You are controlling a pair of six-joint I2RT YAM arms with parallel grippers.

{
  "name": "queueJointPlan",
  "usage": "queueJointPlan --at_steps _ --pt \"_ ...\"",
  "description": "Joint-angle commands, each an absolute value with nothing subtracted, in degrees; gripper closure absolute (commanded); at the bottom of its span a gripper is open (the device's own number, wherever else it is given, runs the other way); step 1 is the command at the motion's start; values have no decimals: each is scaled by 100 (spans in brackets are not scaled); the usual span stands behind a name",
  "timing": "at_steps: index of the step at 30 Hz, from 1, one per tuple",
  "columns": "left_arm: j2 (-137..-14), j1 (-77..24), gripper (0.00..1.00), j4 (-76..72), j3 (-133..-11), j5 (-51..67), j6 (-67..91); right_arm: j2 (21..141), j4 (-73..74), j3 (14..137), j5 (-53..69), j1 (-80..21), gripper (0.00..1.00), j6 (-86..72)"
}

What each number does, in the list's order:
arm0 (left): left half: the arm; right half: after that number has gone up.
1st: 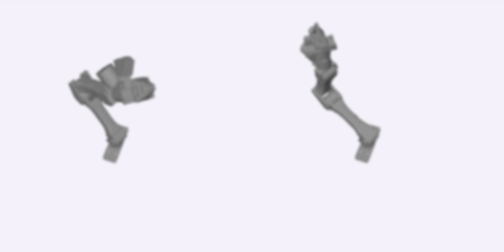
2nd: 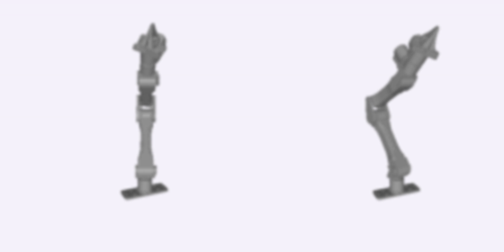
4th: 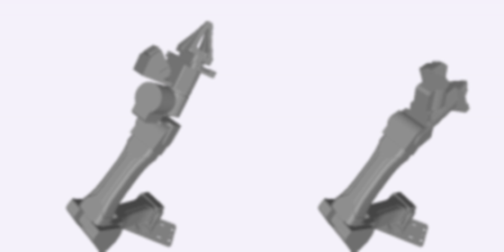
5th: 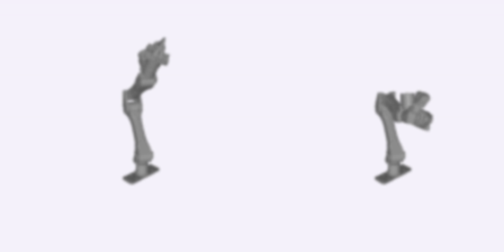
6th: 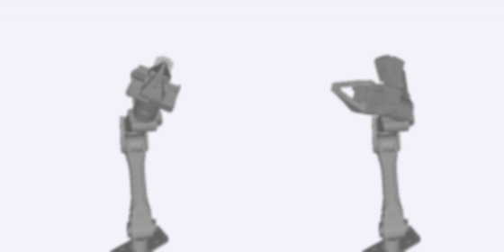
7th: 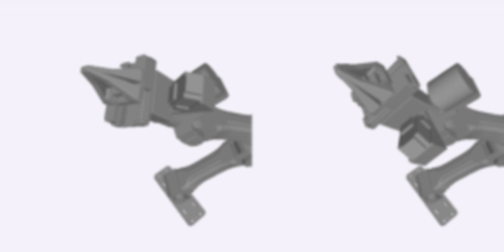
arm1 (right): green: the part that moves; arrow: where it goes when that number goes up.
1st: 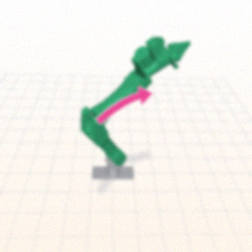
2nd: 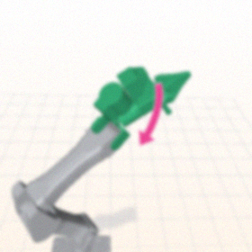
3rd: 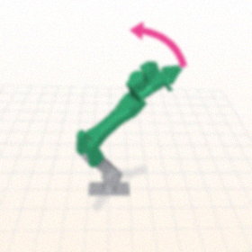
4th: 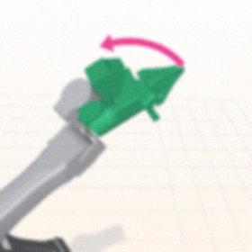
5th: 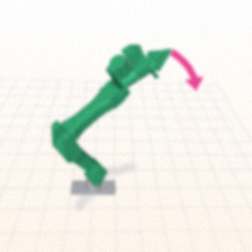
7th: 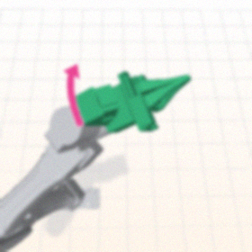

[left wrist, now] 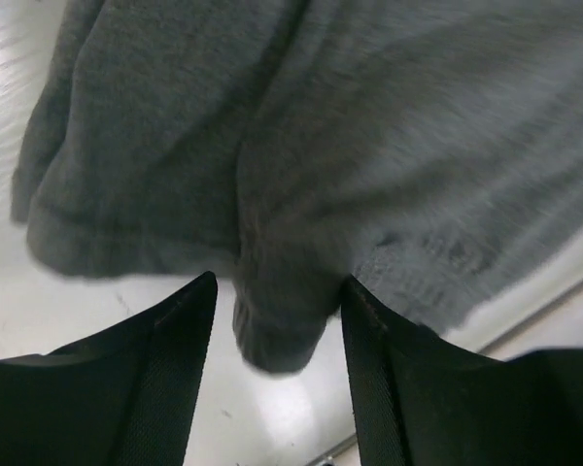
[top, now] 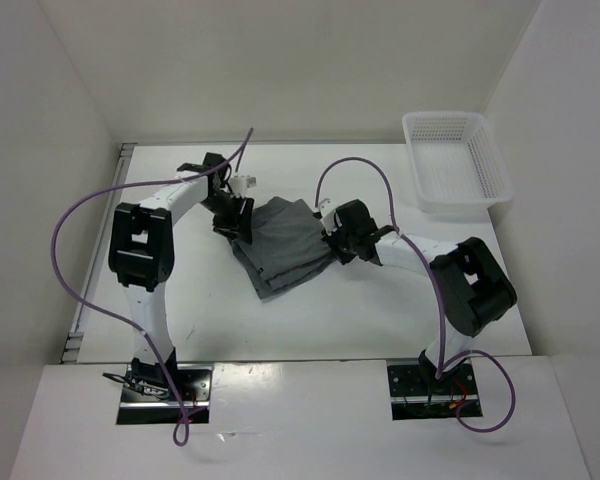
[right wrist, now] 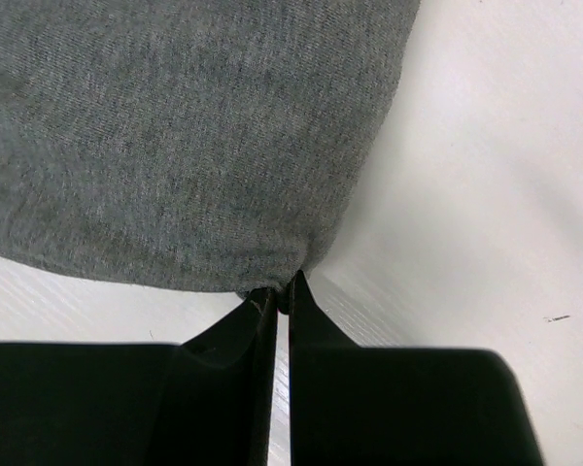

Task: Fold and stack the shorts
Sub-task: Fold the shorts

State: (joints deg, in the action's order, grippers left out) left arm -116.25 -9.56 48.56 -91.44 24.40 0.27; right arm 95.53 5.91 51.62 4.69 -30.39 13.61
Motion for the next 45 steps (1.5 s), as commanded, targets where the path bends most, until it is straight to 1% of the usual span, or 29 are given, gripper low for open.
queueJointPlan --at_steps 1,3,4,5,7,8,11,13,15,16,17,18,19,20,21,23,24,27,29,30,31,32,33,35,37,41,42,45 --pt "-11953 -1020 42 4466 -9088 1996 0 9317 563 5027 360 -3094 100 1406" --pt "-12023 -1020 54 4360 -9149 1873 0 9316 563 5027 360 -3094 100 1406" --pt "-12023 -1020 69 4246 -9202 1872 0 9247 563 5027 360 -3094 100 1354" --pt "-12023 -1020 76 4184 -9254 1794 0 9246 563 4975 360 -3094 100 1354" --pt "-12084 -1072 87 4009 -9395 1723 0 9115 642 4975 360 -3094 100 1284" --pt "-12155 -1072 89 3956 -9604 1662 0 9114 720 4922 421 -3094 100 1196" --pt "-12418 -1134 89 3894 -10123 1661 0 8956 853 4860 588 -3094 100 1012" --pt "-12663 -1256 89 3833 -10729 1661 0 8816 905 4808 642 -3155 100 950" --pt "-12840 -1318 84 3832 -11125 1608 0 8763 958 4808 1053 -3286 100 949" --pt "-13058 -1318 72 3832 -11545 1547 0 8763 1062 4808 1298 -3287 99 949" --pt "-13174 -1379 64 3832 -11749 1486 0 8763 1063 4860 1536 -3287 89 949" --pt "-13279 -1380 57 3989 -11942 1485 0 8763 1159 4965 1973 -3287 72 1001" --pt "-13411 -1380 51 4051 -12110 1398 0 8763 1212 5027 2108 -3287 46 1002" --pt "-13412 -1380 45 4104 -12277 1397 0 8702 1213 5140 2170 -3287 41 1002" --pt "-13412 -1380 43 4104 -12278 1397 0 8701 1283 5202 2171 -3287 39 1054" --pt "-13044 -1380 39 4104 -12095 1397 0 8623 1432 5387 2118 -3287 38 1159" --pt "-12869 -1380 31 4000 -11798 1397 0 8561 1511 5457 2118 -3287 38 1334" --pt "-11852 -1266 21 3824 -11322 1450 0 8421 1906 5765 2451 -3121 38 1590" --pt "-11533 -1266 21 3928 -10926 1660 0 8420 2039 6063 2978 -2902 36 1442" --pt "-11322 -1266 21 4007 -10803 1713 0 8420 2039 6256 3153 -2622 35 1172" --pt "-11259 -1266 23 4086 -10558 1714 0 8490 1978 6327 3260 -2463 35 960" --pt "-11207 -1266 23 4235 -10425 1844 0 8560 1603 6380 3261 -2304 33 697" --pt "-11206 -1266 25 4289 -10293 1898 0 8761 1373 6450 3261 -1998 32 164" --pt "-11293 -1266 28 4289 -9933 1985 0 9034 775 6521 2709 -1759 32 -244" --pt "-11486 -1318 28 4341 -9870 2135 0 9447 502 6688 2192 -1618 38 -352" --pt "-11689 -1318 28 4395 -9870 2688 0 10255 344 7415 2127 -1503 41 -352" --pt "-11759 -1318 28 4395 -9870 2742 0 10553 238 7531 2057 -1503 41 -352" --pt "-11812 -1318 28 4395 -9870 2795 0 10967 123 8006 2004 -1503 41 -404"
